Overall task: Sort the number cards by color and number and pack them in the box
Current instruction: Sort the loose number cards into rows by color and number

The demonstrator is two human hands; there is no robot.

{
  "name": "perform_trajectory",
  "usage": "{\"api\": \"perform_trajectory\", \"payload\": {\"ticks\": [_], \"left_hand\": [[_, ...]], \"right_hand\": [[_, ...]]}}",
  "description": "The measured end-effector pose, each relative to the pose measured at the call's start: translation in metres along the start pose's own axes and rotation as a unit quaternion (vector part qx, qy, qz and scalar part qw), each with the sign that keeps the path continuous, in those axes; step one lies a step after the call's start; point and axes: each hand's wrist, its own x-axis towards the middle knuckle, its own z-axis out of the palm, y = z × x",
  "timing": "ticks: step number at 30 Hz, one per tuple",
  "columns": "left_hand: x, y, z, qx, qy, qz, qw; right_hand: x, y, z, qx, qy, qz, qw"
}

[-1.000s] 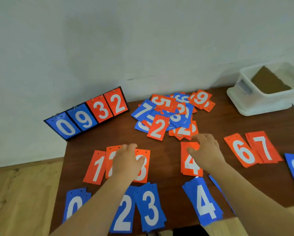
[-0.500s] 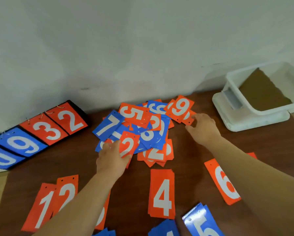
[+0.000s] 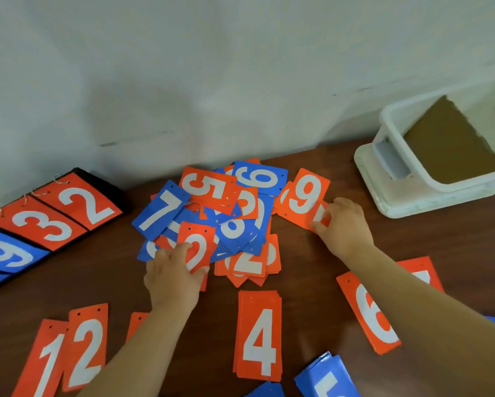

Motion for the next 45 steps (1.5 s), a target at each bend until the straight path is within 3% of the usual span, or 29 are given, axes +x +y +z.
{"api": "perform_trajectory", "payload": {"ticks": [5,10,17,22,27,35,39,43,45], "left_hand": [[-0.006,0.007,-0.001,-0.059,-0.031,-0.003,0.998],[-0.019,0.005,-0.006,-0.13,-0.035,-0.001,0.991],[-0.044,-0.003,-0.039,-0.293,-0.041,-0.033,0.955],[-0.077,-0.019,-0.068,-0.402,-0.057,-0.035,0.913],[-0.123,-0.056,-0.099,-0.448,-0.079,0.024,0.89],[-0.169,-0.145,-0.15,-0.459,-0.04,0.089,0.883],[-0.185,-0.18,-0.164,-0.47,-0.021,0.095,0.877],[-0.202,-0.208,-0.167,-0.486,0.015,0.079,0.87],[-0.204,-0.221,-0.171,-0.504,0.033,0.062,0.861]], "right_hand": [[0.01,-0.021,-0.037,0.025,-0.096,0.063,0.993],[0.001,-0.018,-0.042,0.051,-0.113,0.078,0.989],[-0.045,-0.012,-0.066,0.301,-0.079,0.208,0.927],[-0.13,-0.03,-0.082,0.377,-0.042,0.158,0.912],[-0.221,-0.072,-0.084,0.421,-0.044,0.047,0.905],[-0.303,-0.151,-0.094,0.454,-0.014,-0.023,0.89],[-0.325,-0.185,-0.094,0.434,-0.005,-0.048,0.899],[-0.345,-0.214,-0.102,0.379,-0.037,-0.121,0.917],[-0.354,-0.228,-0.114,0.321,-0.126,-0.193,0.919]]}}
